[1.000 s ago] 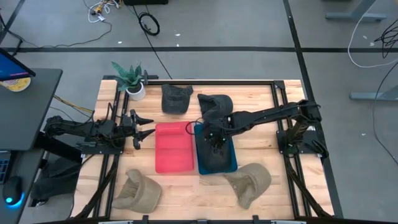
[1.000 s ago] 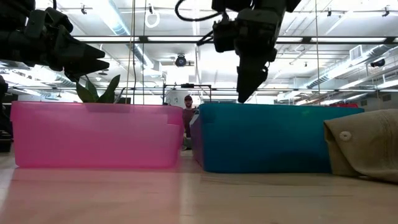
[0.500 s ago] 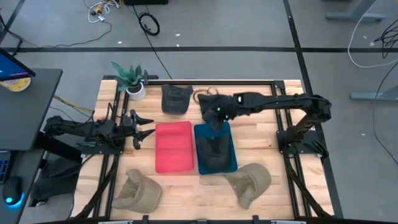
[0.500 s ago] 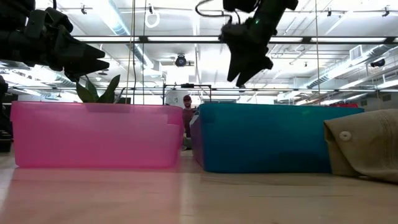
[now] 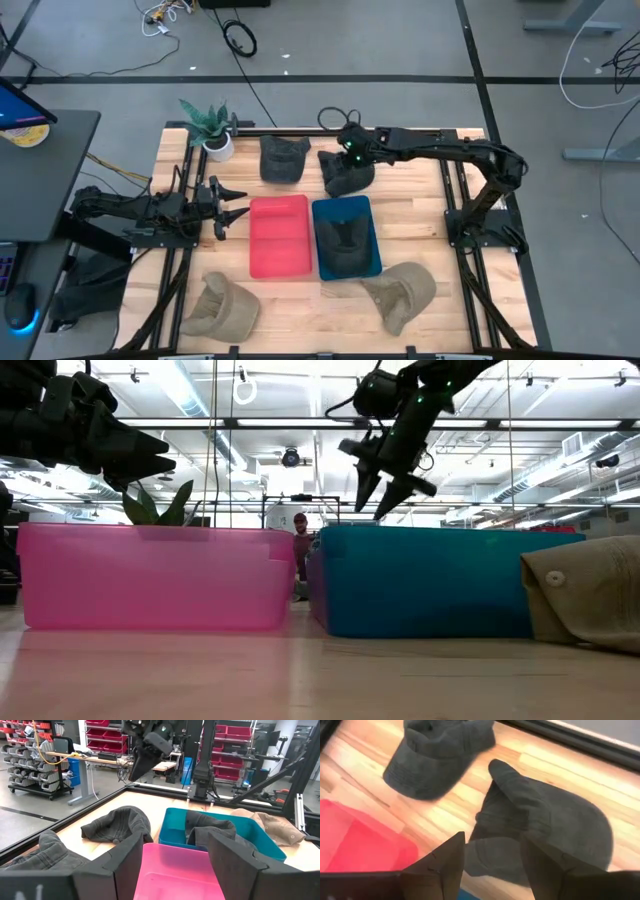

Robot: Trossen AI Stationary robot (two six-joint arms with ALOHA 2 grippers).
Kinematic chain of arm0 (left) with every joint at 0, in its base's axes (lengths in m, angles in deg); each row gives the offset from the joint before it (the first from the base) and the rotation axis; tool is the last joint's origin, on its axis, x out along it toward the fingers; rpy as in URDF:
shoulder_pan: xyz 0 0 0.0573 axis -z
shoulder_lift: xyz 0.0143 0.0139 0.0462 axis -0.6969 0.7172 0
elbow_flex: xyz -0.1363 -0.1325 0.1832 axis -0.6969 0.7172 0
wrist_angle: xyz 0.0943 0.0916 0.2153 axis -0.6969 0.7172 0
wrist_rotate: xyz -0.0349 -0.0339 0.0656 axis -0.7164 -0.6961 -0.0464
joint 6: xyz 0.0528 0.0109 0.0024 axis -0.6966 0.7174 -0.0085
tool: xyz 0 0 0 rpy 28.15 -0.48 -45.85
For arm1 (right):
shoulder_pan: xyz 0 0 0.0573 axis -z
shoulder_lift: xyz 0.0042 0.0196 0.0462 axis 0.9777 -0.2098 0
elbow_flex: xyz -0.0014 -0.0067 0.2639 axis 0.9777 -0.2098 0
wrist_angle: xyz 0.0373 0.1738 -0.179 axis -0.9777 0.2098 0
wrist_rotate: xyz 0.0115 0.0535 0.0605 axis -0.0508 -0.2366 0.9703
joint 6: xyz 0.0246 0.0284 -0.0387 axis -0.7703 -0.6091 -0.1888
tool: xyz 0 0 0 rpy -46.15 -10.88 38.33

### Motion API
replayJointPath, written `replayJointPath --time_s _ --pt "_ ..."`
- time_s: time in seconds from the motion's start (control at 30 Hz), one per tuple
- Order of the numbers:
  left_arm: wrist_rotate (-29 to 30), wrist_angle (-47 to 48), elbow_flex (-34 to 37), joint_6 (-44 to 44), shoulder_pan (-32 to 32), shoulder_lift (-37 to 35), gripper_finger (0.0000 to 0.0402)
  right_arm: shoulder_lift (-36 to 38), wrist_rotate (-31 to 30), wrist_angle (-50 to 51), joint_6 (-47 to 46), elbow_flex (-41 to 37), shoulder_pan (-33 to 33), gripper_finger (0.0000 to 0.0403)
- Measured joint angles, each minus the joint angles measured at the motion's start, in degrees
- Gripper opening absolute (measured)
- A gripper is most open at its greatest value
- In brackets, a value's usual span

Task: Pick & Place hat
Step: Put the black cap into the blue bin

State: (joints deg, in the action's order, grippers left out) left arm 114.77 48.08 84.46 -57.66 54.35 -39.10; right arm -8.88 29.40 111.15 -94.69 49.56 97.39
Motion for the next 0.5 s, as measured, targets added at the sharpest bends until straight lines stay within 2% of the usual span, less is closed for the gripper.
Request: replayJointPath --time_s 0.13,0.5 --pt "0.00 0.00 0.00 0.00 0.00 0.02 0.0225 -2.88 1.75 -1.34 -0.95 0.00 0.71 0.0192" --pt "0.00 0.02 0.00 0.00 0.02 0.02 0.0225 -8.62 -3.22 0.10 -5.55 -0.02 2.39 0.0192"
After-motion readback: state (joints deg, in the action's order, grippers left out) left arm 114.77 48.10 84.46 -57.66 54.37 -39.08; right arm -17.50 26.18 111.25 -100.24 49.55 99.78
